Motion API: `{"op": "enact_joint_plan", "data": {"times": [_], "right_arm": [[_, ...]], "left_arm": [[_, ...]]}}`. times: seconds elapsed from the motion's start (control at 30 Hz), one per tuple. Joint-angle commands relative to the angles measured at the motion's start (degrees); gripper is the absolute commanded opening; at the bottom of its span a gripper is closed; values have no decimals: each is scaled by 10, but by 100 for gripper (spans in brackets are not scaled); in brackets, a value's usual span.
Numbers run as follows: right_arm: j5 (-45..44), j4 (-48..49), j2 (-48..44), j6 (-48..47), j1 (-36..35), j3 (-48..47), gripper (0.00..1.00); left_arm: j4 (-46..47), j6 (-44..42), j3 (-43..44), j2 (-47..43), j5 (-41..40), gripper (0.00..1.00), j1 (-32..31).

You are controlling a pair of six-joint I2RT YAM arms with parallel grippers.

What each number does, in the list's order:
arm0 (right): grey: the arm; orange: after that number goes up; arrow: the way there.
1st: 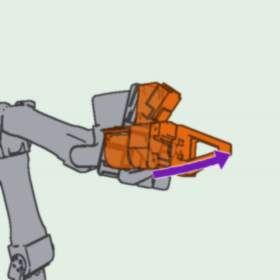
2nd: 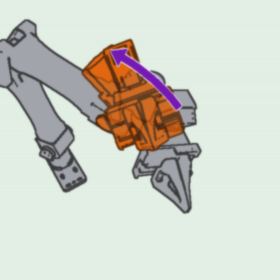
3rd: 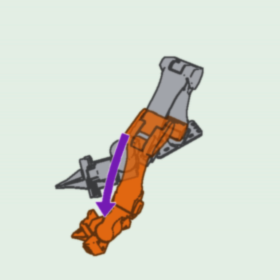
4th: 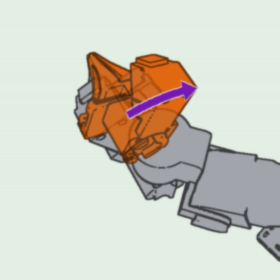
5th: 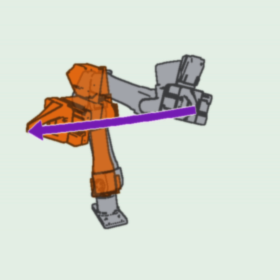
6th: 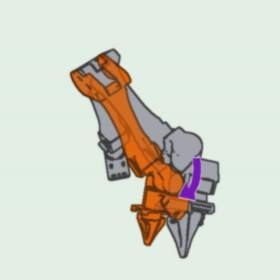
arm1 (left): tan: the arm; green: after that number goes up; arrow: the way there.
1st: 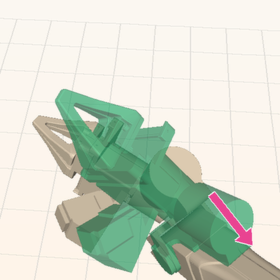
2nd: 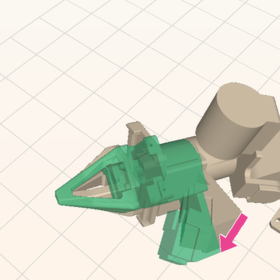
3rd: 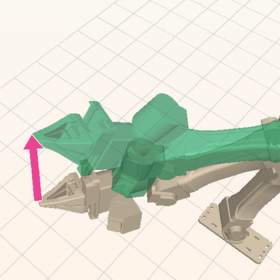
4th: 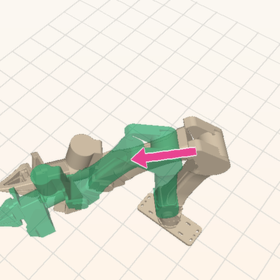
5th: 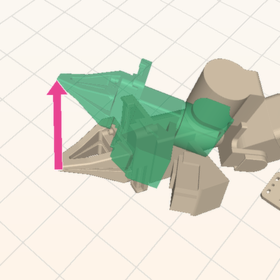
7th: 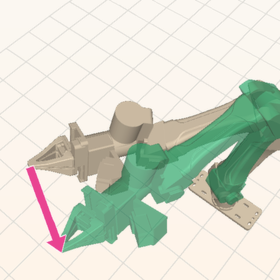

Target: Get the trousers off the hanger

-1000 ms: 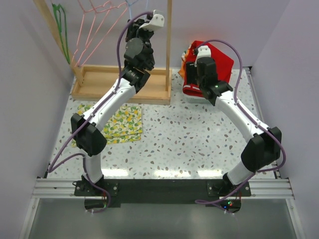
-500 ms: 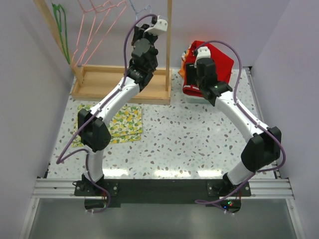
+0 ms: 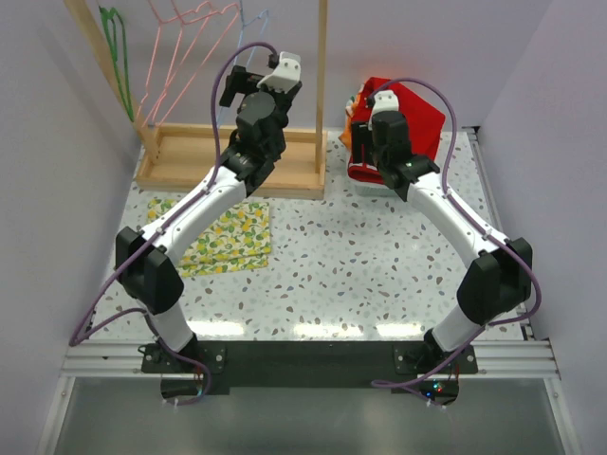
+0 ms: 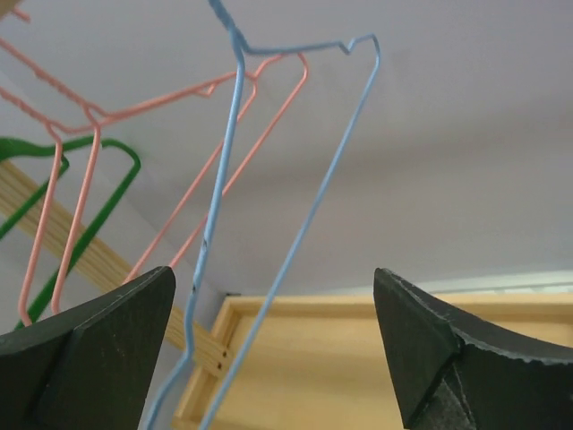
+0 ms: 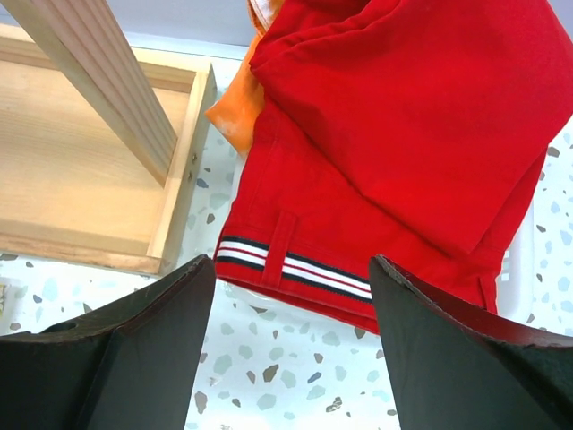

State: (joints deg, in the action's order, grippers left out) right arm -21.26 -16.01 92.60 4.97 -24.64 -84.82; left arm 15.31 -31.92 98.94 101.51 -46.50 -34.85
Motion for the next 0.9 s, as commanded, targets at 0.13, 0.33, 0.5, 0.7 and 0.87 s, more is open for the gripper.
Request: {"op": "enact_joint_plan", "data": {"times": [0.13,0.33,0.5,0.7,0.87], "right_arm": [[-1,-7,-17,23,-4,1,75],[-39,-60,-54,27,-44,6,76],[-77,-129,-129,51,-104,48,77],[-98,-210,-275,100,-128,101,77],[-104,-279,-356,134,-131,127,77]], "left_arm": [[-109,176,-102,-139,-1,100,-4],[-295,315,-154,-249,63,100,-5],[-416,418,-210,-330,104,100,-16],[-455,471,-304,-474,164,100,-18],[-468,459,-351,-535,168,100,-17]]}}
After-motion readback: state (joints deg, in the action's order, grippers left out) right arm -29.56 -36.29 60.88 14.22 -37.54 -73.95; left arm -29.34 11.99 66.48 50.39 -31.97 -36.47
